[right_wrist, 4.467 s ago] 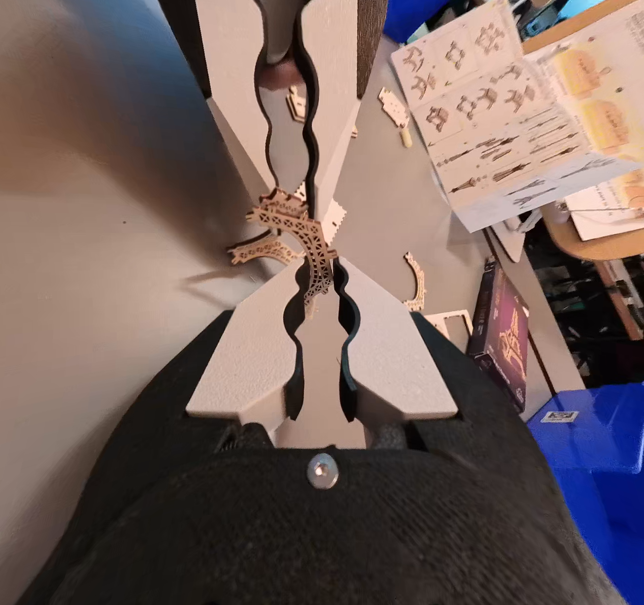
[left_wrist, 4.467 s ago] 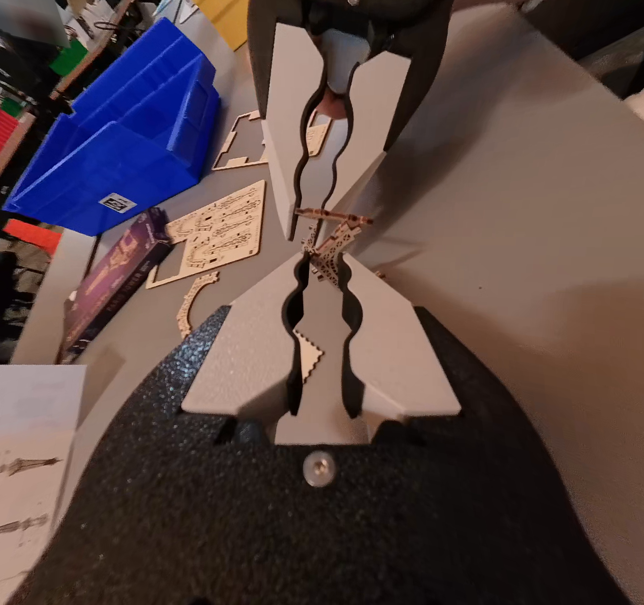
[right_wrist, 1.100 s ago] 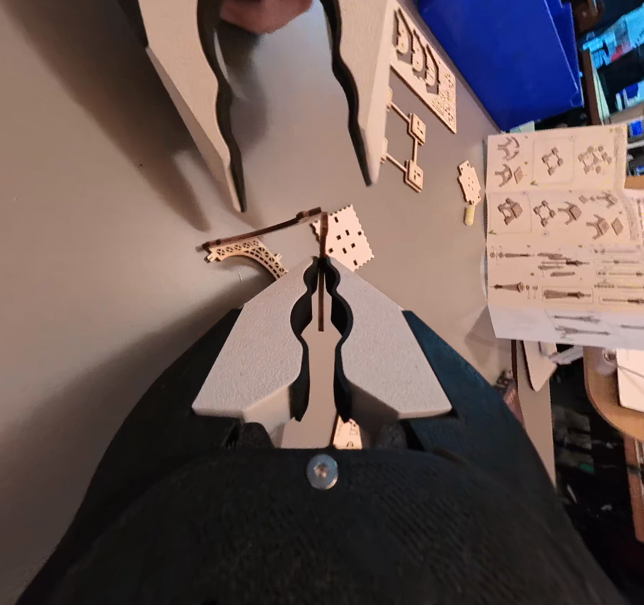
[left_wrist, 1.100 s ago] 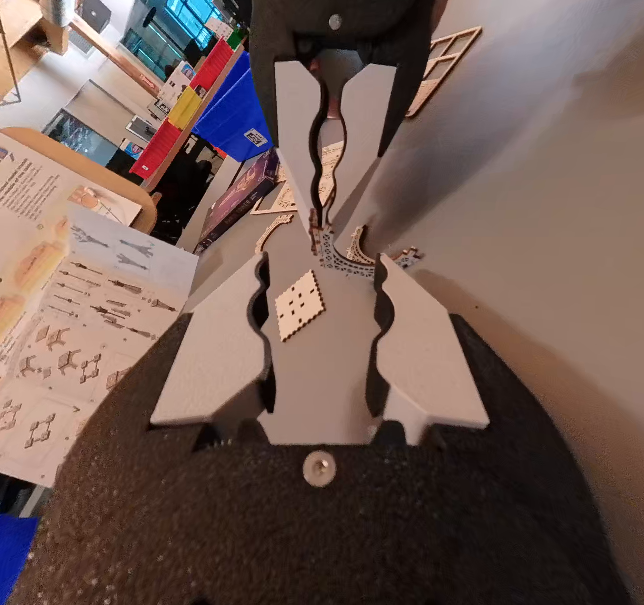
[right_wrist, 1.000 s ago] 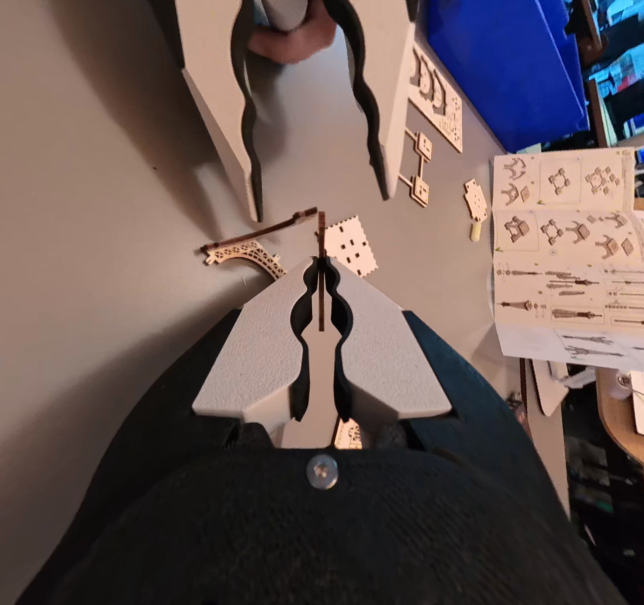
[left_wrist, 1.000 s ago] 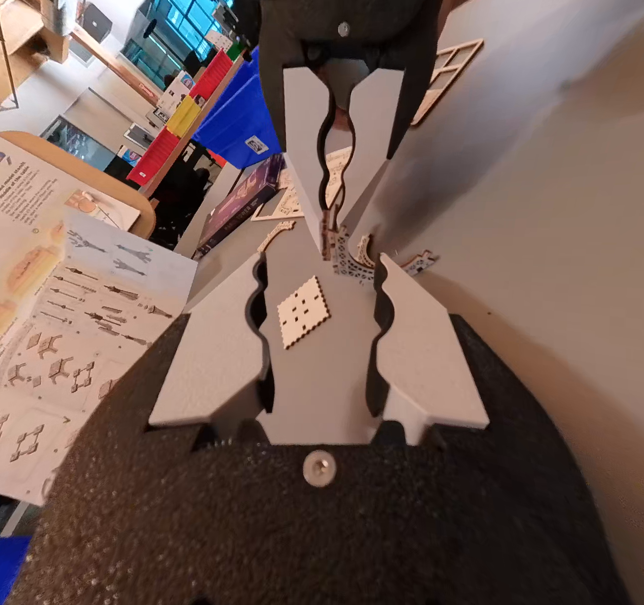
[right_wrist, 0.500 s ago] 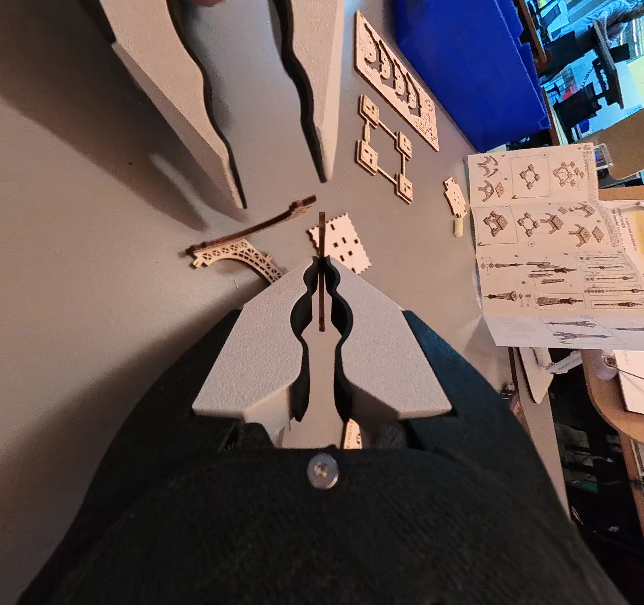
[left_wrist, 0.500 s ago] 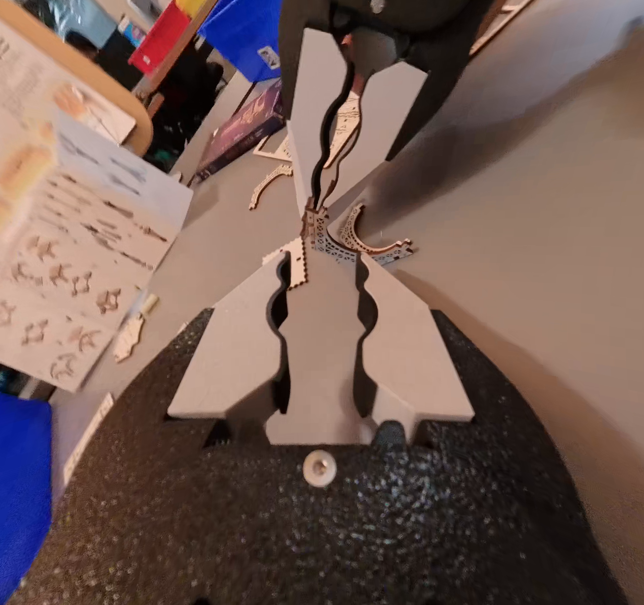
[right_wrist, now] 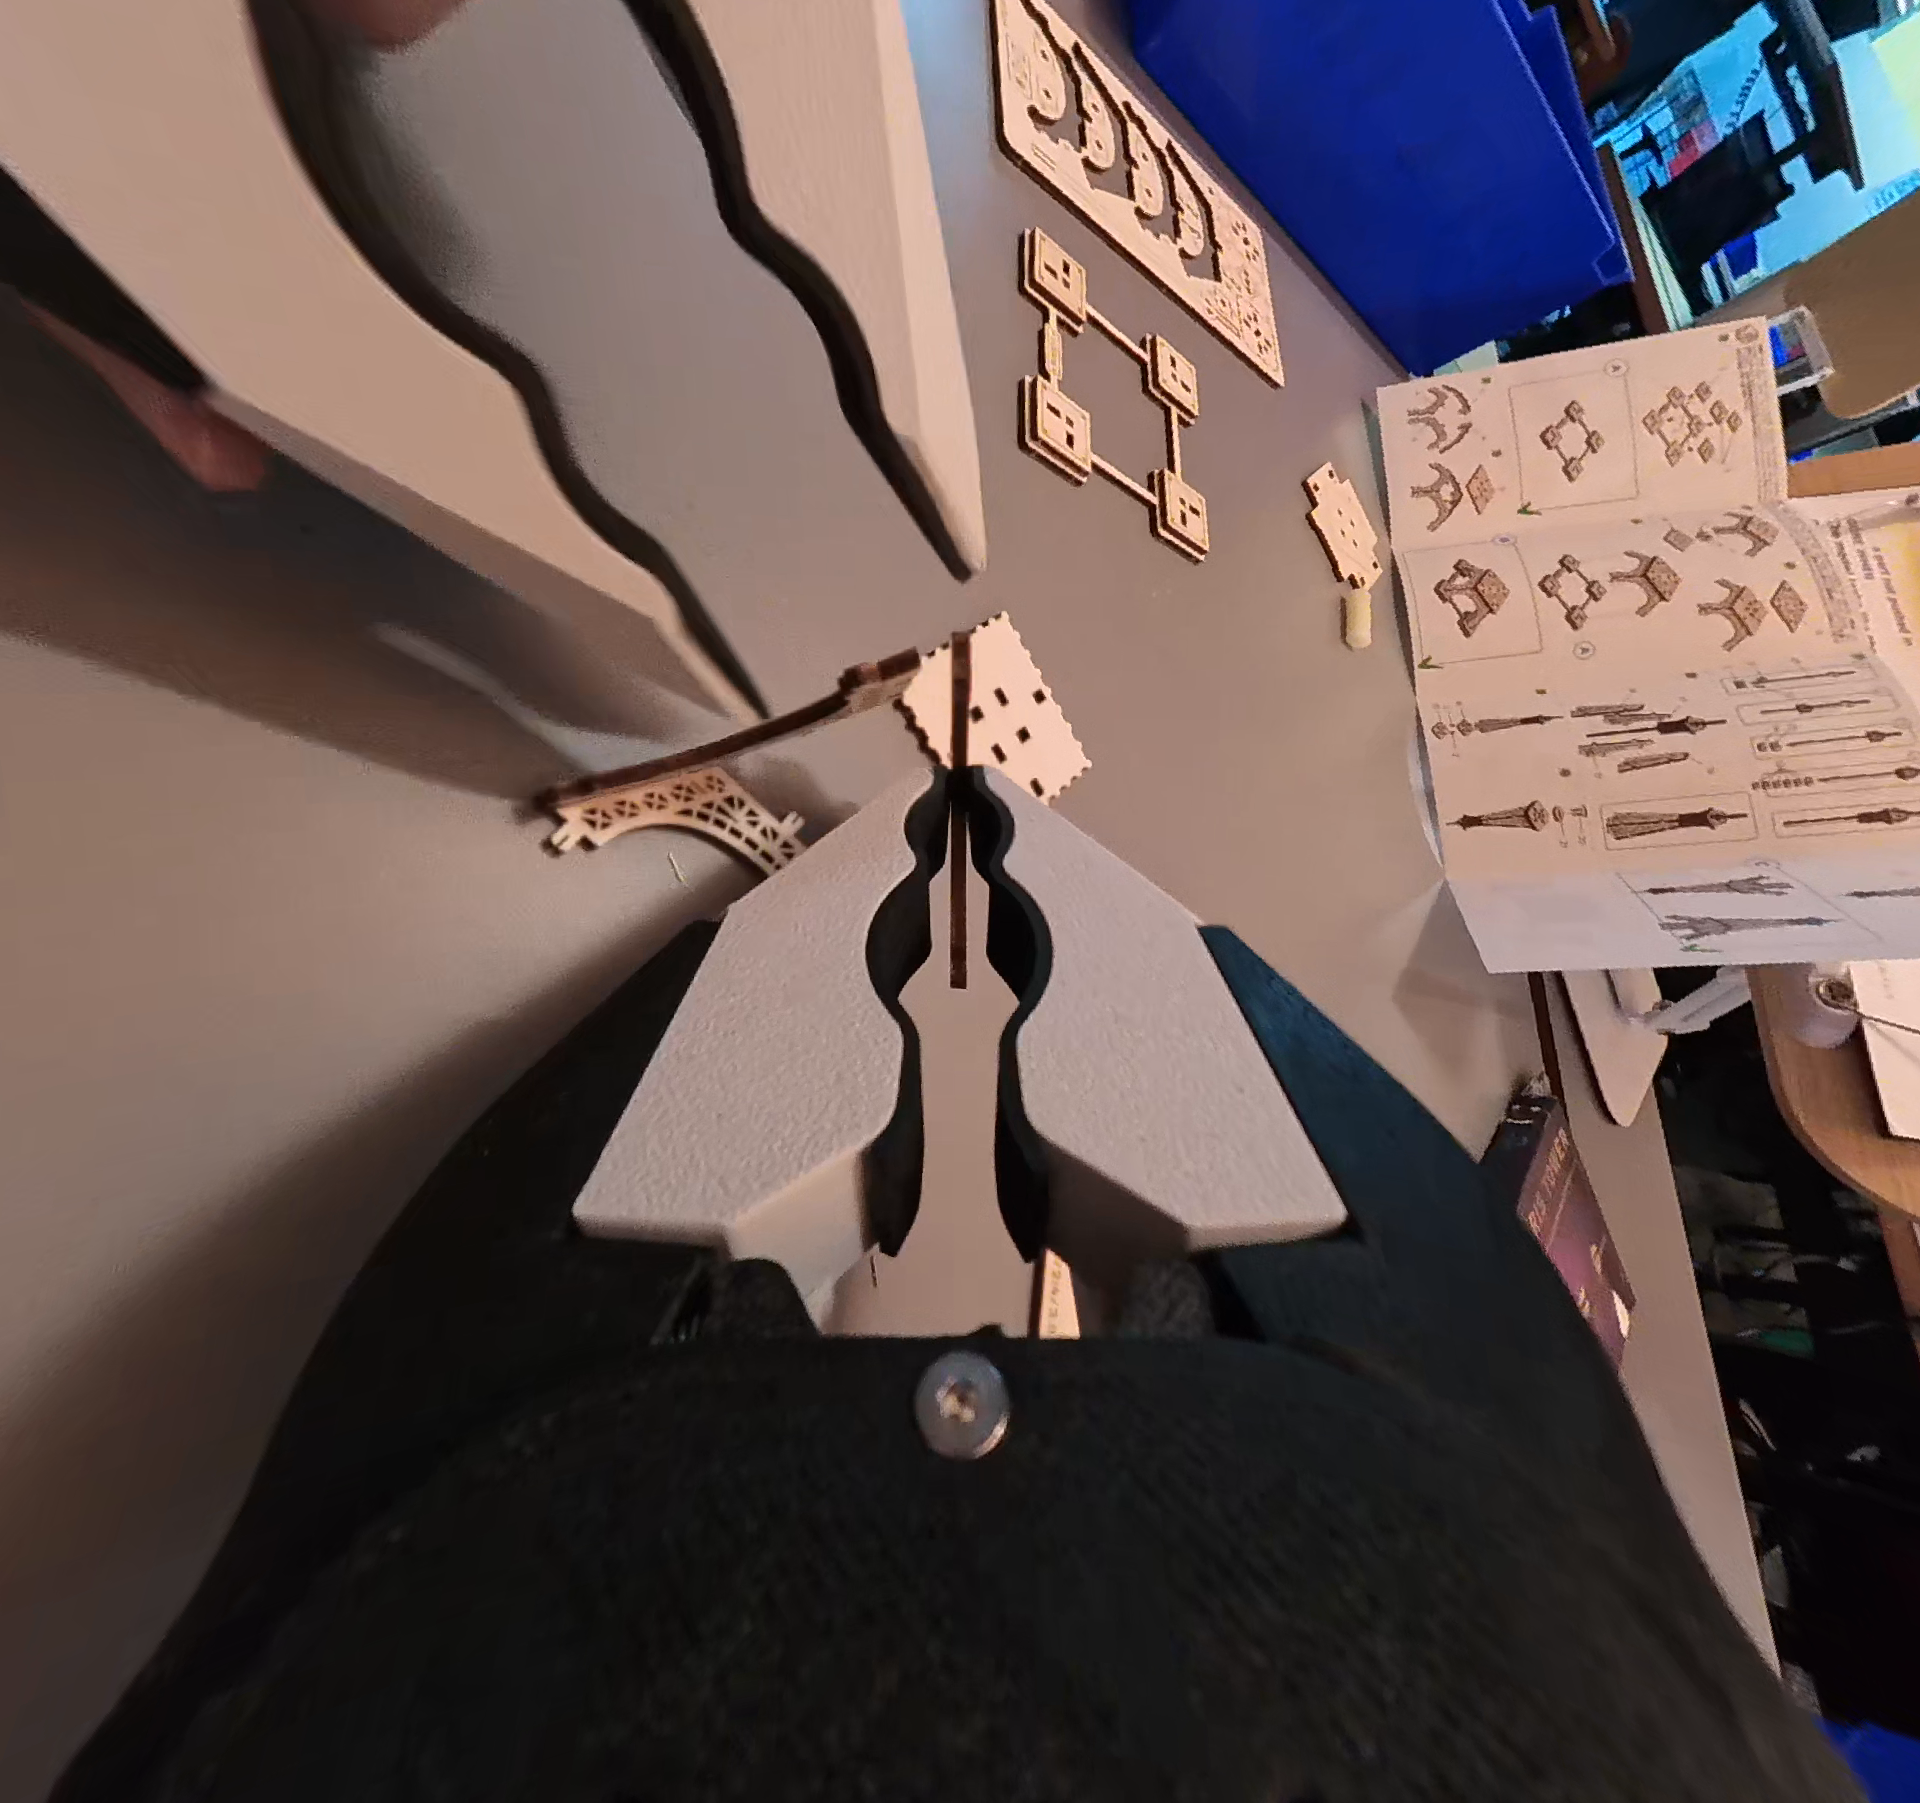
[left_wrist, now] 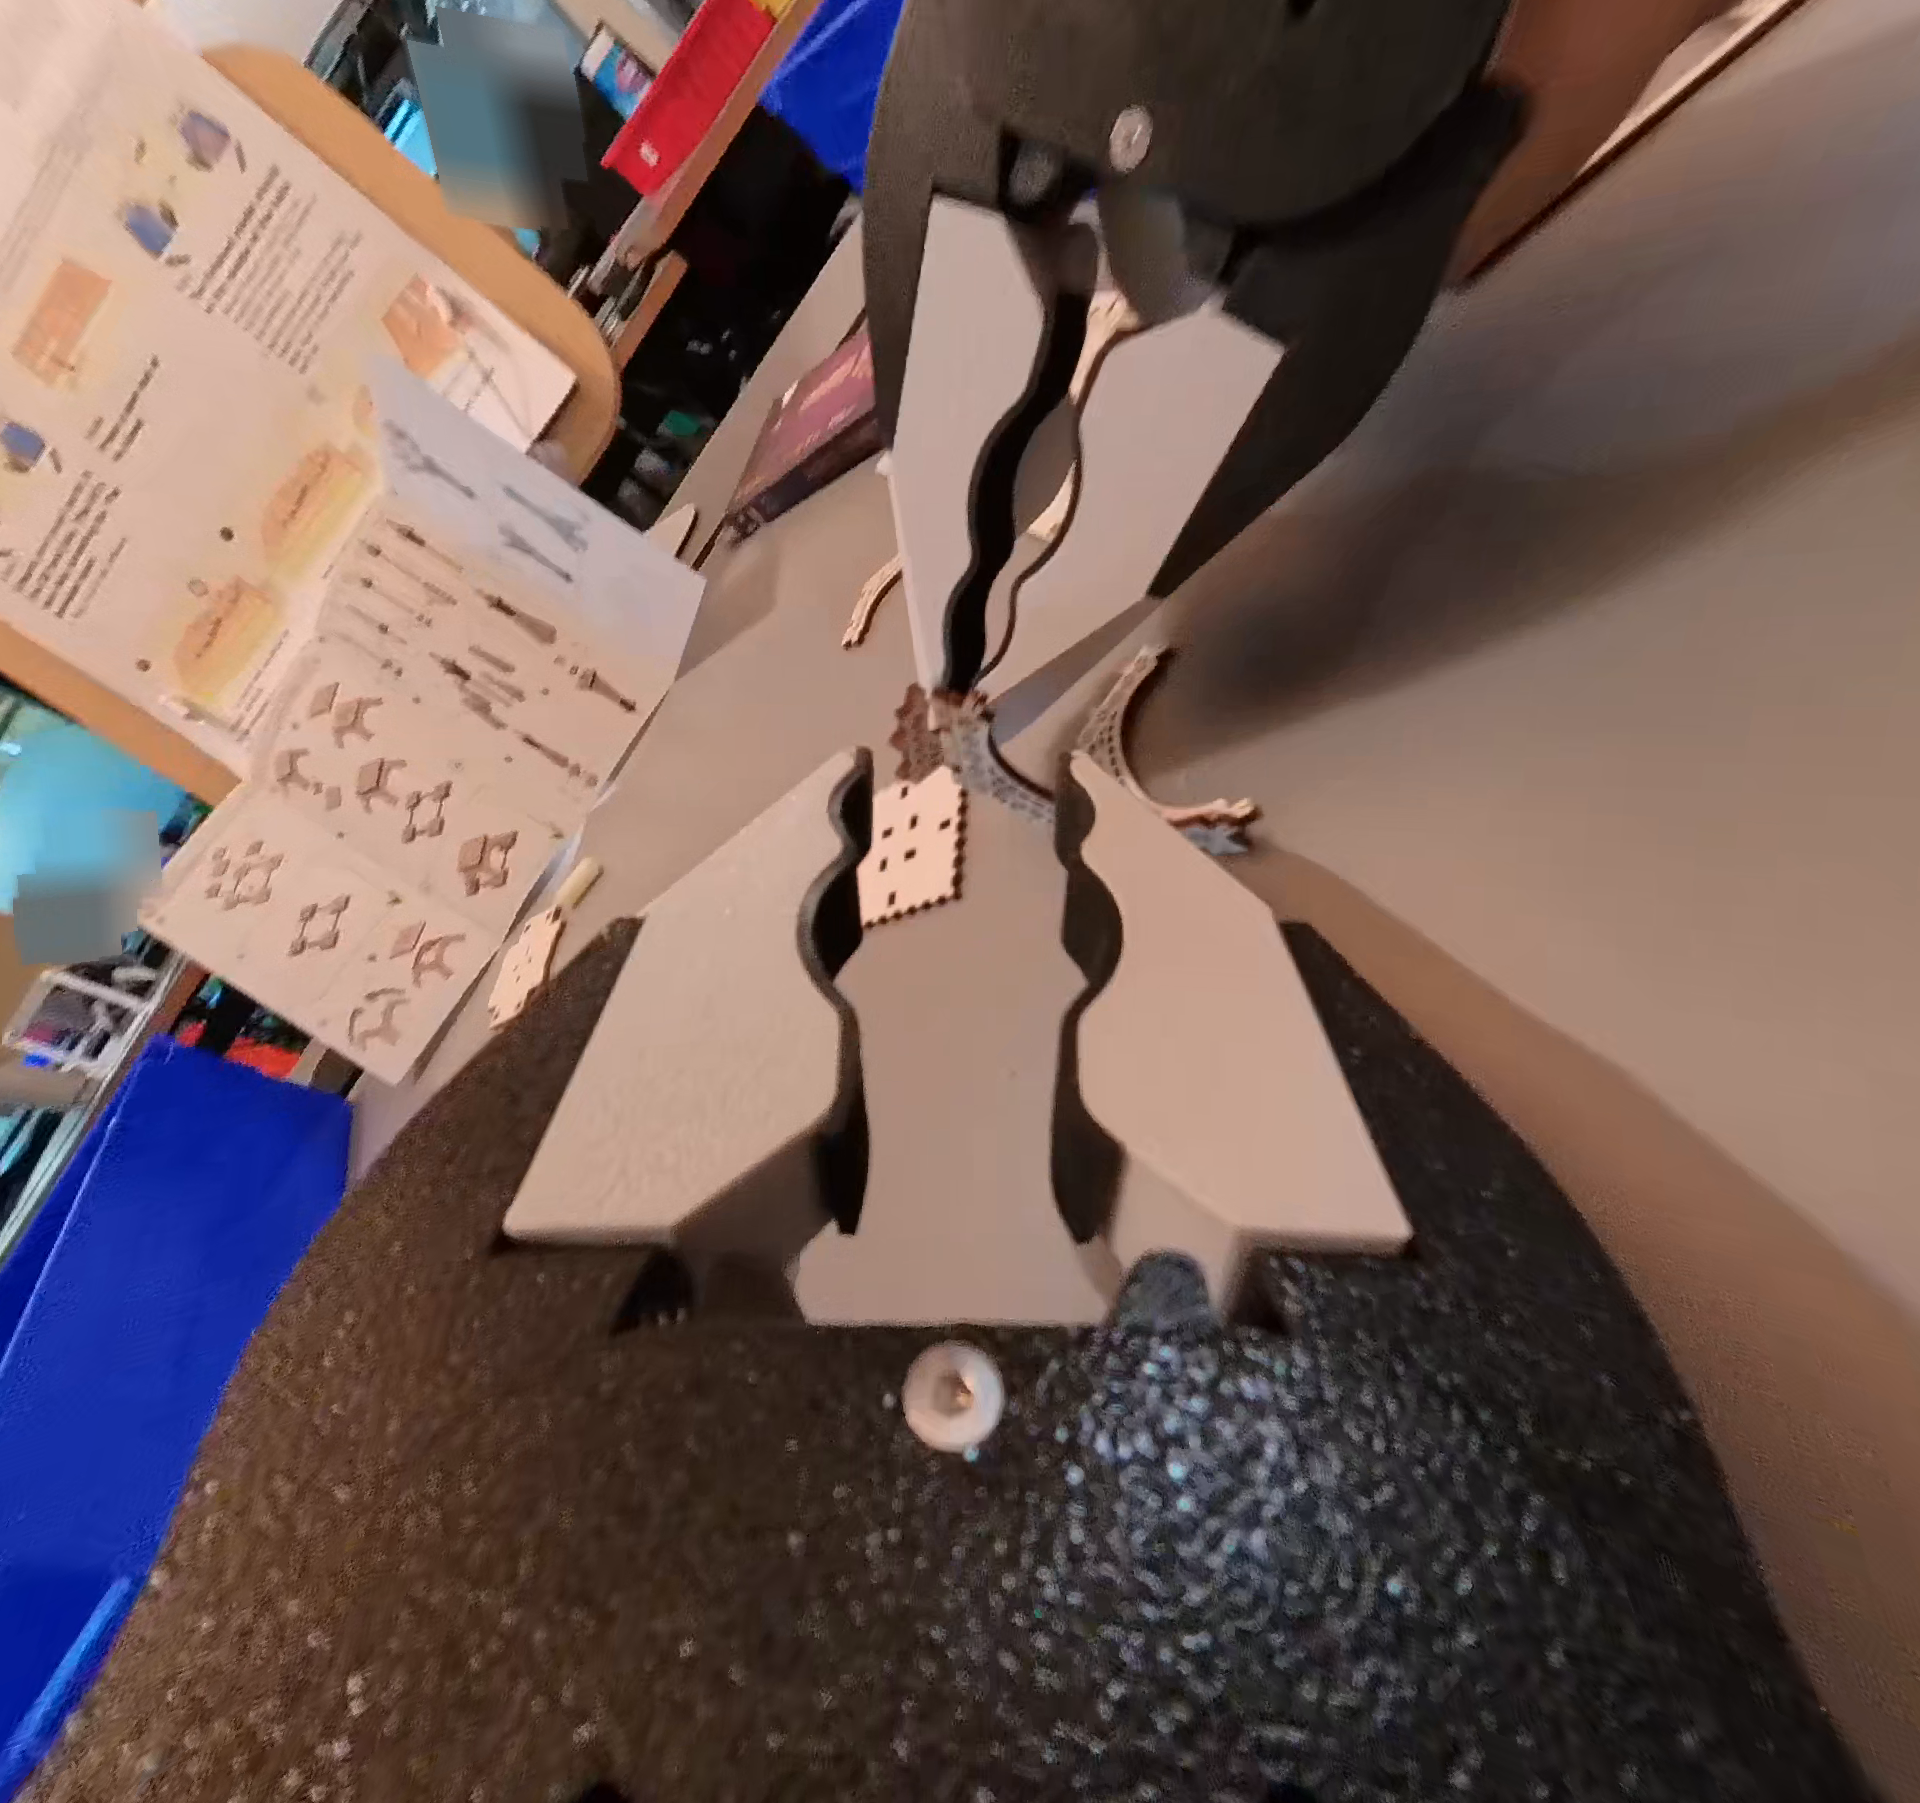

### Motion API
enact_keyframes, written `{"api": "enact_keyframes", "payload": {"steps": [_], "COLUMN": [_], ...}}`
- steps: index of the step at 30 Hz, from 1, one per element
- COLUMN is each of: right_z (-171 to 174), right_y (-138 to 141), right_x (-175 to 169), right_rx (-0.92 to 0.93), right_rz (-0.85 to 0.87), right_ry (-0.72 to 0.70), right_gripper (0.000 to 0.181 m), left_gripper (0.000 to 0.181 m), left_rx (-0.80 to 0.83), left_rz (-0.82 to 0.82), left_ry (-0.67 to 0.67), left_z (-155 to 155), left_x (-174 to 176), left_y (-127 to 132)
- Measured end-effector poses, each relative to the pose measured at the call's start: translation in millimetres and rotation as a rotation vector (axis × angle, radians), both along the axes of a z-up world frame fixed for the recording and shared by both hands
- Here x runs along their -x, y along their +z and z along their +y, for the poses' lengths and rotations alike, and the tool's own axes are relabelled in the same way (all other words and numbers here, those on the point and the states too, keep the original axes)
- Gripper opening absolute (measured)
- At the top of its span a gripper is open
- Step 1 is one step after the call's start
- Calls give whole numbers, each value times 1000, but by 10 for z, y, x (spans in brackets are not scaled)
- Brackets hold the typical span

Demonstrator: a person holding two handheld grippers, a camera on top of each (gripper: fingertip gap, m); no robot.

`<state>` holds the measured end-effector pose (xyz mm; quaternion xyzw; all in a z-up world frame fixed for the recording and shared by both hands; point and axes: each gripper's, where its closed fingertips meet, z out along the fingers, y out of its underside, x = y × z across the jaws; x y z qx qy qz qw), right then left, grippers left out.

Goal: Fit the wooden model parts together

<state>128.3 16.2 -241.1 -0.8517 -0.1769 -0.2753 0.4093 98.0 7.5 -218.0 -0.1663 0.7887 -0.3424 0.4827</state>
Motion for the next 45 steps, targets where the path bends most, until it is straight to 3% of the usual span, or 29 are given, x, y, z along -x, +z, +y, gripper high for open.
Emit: {"api": "enact_keyframes", "payload": {"steps": [1,5,12,19,24,27,31,38,40,45], "right_z": [-9,-36,-38,-65,-52,-33,42,57,89,111], "right_y": [1,25,12,19,66,107,110,59,94,49], "right_x": [-4,-12,46,92,69,18,11,86,96,85], "right_rx": [-1,-19,-26,-5,12,15,34,161,166,213], "right_rz": [2,6,24,27,43,43,26,46,38,18], "right_ry": [-3,-11,32,98,109,96,117,258,299,366], "right_gripper": [1,1,1,1,1,1,1,1,1,1], "left_gripper": [31,31,8,10,27,33,33,46,55,53], "left_rx": [9,-20,-32,-154,-115,12,102,27,3,64], "left_rz": [-3,-7,-65,-185,-185,-109,68,58,45,43], "left_ry": [-20,-33,-13,-172,-292,-273,-135,-26,-27,-71], "left_z": [-35,-112,-5,70,59,128,219,162,122,64], "left_x": [31,25,-66,-79,-3,-29,-54,-69,-81,-119], "left_y": [26,-23,-2,0,64,131,-2,-94,-109,-45]}}
